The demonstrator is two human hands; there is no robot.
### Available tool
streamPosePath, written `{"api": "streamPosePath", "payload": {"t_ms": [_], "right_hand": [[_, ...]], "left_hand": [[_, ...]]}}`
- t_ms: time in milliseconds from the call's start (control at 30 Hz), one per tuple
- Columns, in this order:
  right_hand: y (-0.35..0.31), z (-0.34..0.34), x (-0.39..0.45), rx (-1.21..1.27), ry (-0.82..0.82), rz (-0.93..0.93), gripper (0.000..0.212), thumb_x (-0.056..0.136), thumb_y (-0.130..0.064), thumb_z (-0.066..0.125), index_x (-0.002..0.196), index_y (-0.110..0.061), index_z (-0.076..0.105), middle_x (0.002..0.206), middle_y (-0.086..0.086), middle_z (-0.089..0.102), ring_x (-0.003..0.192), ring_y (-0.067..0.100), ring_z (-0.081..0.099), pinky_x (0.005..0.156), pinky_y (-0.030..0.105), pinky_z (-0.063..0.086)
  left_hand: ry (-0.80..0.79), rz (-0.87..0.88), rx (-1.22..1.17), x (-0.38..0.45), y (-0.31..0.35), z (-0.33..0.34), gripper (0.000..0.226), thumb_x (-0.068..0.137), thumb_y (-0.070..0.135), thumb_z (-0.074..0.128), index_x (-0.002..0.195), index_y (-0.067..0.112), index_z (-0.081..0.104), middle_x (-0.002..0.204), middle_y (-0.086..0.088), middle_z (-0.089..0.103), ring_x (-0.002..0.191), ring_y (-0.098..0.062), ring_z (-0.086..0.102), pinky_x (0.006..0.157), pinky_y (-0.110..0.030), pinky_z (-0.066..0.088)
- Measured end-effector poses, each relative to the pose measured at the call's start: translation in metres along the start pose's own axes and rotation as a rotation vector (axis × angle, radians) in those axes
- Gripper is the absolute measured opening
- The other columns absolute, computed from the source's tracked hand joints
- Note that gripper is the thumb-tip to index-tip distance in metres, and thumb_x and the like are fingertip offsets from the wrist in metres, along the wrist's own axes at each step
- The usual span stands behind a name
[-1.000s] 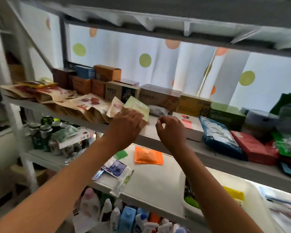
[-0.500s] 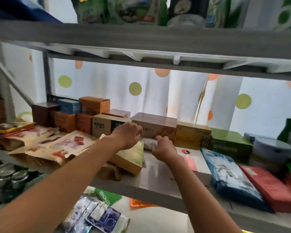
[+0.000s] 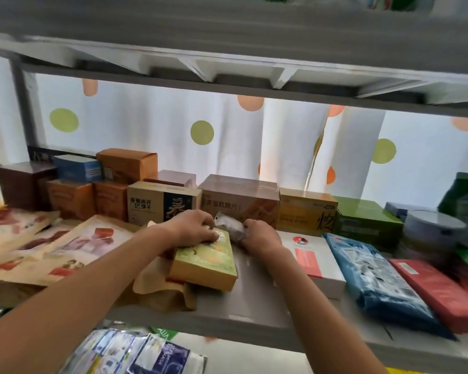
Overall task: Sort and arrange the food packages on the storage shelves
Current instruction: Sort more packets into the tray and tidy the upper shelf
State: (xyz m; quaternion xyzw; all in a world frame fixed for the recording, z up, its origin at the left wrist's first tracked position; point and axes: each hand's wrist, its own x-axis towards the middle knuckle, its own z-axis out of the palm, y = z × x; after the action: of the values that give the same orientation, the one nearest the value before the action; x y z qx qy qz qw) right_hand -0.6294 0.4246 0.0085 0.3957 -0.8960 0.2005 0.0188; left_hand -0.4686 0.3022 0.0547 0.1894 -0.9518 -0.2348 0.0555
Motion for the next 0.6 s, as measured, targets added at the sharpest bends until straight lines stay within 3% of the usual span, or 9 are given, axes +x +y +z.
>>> {"api": "streamPosePath", "payload": {"t_ms": [67, 167, 267, 367, 500, 600], "right_hand": [[0.003, -0.001, -0.003, 0.074, 0.021, 0.002, 0.016, 0.094, -0.024, 0.064, 0.107, -0.018, 0.069, 0.099, 0.003, 0.072, 0.088, 0.019, 0.066, 0.085, 0.042, 0.058], [0.011, -0.005, -0.005, 0.255, 0.066, -0.001, 0.014, 0.092, -0.024, 0.068, 0.104, -0.020, 0.072, 0.090, -0.002, 0.072, 0.080, 0.013, 0.067, 0.077, 0.038, 0.061], [0.016, -0.014, -0.011, 0.527, 0.162, -0.012, 0.022, 0.088, -0.024, 0.076, 0.108, -0.017, 0.070, 0.088, 0.001, 0.072, 0.073, 0.014, 0.067, 0.062, 0.035, 0.060], [0.019, -0.024, -0.020, 0.774, 0.209, 0.046, 0.031, 0.087, -0.023, 0.078, 0.112, -0.011, 0.064, 0.090, 0.009, 0.072, 0.068, 0.018, 0.067, 0.052, 0.032, 0.055], [0.018, -0.033, -0.025, 0.984, 0.175, 0.101, 0.041, 0.083, -0.029, 0.081, 0.111, -0.008, 0.060, 0.095, 0.011, 0.073, 0.068, 0.019, 0.068, 0.056, 0.032, 0.053], [0.016, -0.034, -0.028, 1.069, 0.113, 0.046, 0.032, 0.086, -0.025, 0.078, 0.109, -0.008, 0.063, 0.089, 0.009, 0.075, 0.069, 0.019, 0.068, 0.057, 0.031, 0.052]], "left_hand": [[0.031, 0.018, -0.003, 0.000, 0.004, 0.003, 0.040, 0.092, 0.042, 0.065, 0.127, 0.022, 0.061, 0.118, 0.004, 0.063, 0.104, -0.014, 0.059, 0.091, -0.030, 0.049], [0.105, 0.041, 0.034, 0.002, 0.012, 0.014, 0.040, 0.092, 0.041, 0.065, 0.125, 0.019, 0.061, 0.117, 0.001, 0.064, 0.105, -0.016, 0.059, 0.095, -0.037, 0.050], [0.165, 0.057, 0.131, 0.007, 0.018, 0.022, 0.032, 0.092, 0.042, 0.061, 0.114, 0.018, 0.061, 0.113, -0.001, 0.062, 0.102, -0.018, 0.058, 0.092, -0.040, 0.052], [0.173, 0.074, 0.178, 0.010, 0.018, 0.029, 0.033, 0.094, 0.043, 0.057, 0.116, 0.018, 0.060, 0.115, 0.000, 0.060, 0.106, -0.018, 0.055, 0.093, -0.040, 0.051], [0.203, 0.087, 0.039, 0.010, 0.009, 0.038, 0.034, 0.096, 0.044, 0.056, 0.121, 0.020, 0.058, 0.118, 0.002, 0.060, 0.104, -0.015, 0.056, 0.094, -0.037, 0.051], [0.272, 0.092, -0.161, 0.010, 0.006, 0.038, 0.037, 0.096, 0.037, 0.059, 0.129, 0.019, 0.056, 0.126, 0.002, 0.059, 0.111, -0.015, 0.057, 0.096, -0.035, 0.050]]}}
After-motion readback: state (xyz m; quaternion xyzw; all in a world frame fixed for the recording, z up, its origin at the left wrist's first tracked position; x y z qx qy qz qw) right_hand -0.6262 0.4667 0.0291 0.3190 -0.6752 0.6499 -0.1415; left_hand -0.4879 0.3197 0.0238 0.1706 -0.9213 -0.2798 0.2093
